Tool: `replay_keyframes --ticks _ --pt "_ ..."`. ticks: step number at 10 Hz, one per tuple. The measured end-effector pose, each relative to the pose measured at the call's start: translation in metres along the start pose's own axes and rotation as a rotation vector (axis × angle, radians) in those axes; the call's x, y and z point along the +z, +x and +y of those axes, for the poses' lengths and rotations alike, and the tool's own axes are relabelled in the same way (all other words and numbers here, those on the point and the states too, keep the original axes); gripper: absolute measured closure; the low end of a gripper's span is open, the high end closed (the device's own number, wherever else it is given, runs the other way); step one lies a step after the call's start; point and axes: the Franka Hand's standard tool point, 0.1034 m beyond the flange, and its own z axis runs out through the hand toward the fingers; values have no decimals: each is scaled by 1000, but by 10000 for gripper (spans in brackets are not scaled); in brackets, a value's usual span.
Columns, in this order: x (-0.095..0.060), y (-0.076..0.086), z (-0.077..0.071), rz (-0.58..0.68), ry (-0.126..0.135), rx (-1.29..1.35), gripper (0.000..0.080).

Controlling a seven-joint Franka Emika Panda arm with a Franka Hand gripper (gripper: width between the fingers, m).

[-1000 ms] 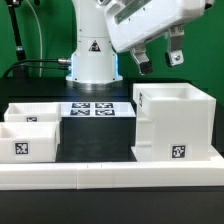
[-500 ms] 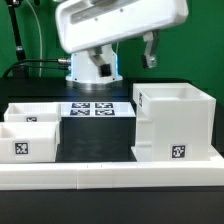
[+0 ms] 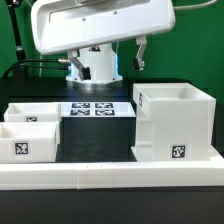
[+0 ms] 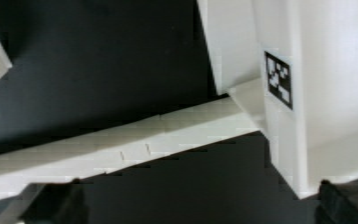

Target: Assemble drawer

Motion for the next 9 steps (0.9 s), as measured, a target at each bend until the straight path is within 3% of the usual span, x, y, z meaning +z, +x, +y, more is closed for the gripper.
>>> replay_keyframes --ticks 1,3,5,9 --pt "7 -11 12 -46 -92 -191 150" --pt "17 -24 33 -44 -165 -411 150" --pt "19 -31 54 -52 -177 -534 150" --pt "20 -32 51 -62 -172 -497 150"
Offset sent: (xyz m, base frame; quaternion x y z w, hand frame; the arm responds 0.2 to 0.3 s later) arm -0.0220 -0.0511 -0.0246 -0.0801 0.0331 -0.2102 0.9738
